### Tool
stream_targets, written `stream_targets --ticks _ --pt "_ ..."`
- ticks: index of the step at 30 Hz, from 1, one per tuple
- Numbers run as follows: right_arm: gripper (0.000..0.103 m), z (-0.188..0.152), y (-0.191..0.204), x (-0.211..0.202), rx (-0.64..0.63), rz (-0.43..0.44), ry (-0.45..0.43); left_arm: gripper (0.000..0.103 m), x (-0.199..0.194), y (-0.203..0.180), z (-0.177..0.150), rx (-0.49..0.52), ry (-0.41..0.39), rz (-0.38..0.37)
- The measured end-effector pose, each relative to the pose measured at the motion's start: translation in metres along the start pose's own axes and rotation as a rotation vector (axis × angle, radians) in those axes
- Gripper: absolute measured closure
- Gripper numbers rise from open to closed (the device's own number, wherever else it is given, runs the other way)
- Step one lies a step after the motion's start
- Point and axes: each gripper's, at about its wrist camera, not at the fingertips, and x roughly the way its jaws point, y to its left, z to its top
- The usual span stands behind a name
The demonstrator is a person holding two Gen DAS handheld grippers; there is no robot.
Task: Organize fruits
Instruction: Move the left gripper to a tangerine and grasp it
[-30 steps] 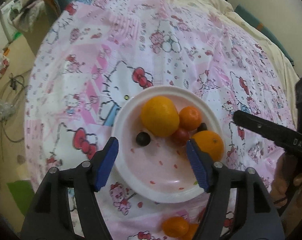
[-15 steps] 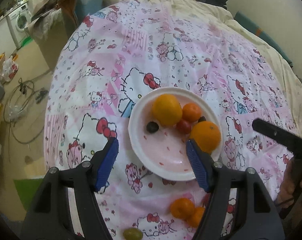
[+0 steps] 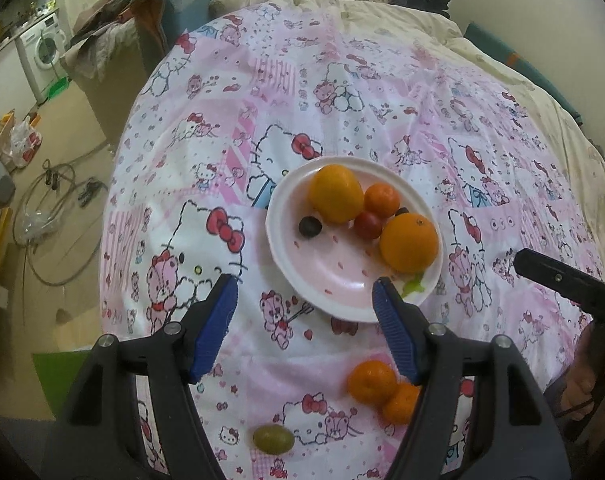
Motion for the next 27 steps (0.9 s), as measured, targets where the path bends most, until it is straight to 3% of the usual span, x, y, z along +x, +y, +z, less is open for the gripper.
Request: stream_targets --ticks 14,18,23,27 --pt "0.033 -0.035 0.008 0.005 0.016 -0.019 0.065 0.036 -0.004 0.0 -0.025 -0.001 0.029 0.005" --pt "0.033 -0.046 0.0 0.019 0.082 -0.017 0.123 0.036 0.003 -0.002 -0.029 -0.002 0.058 0.013" --pt "0.033 -0.044 -0.014 0.032 0.162 -0.032 0.15 0.036 0.021 -0.004 -0.035 -0.021 0.125 0.007" --pt "0.033 -0.042 -0.021 0.033 0.236 -0.012 0.15 0.036 0.041 -0.009 -0.045 -0.058 0.228 -0.033"
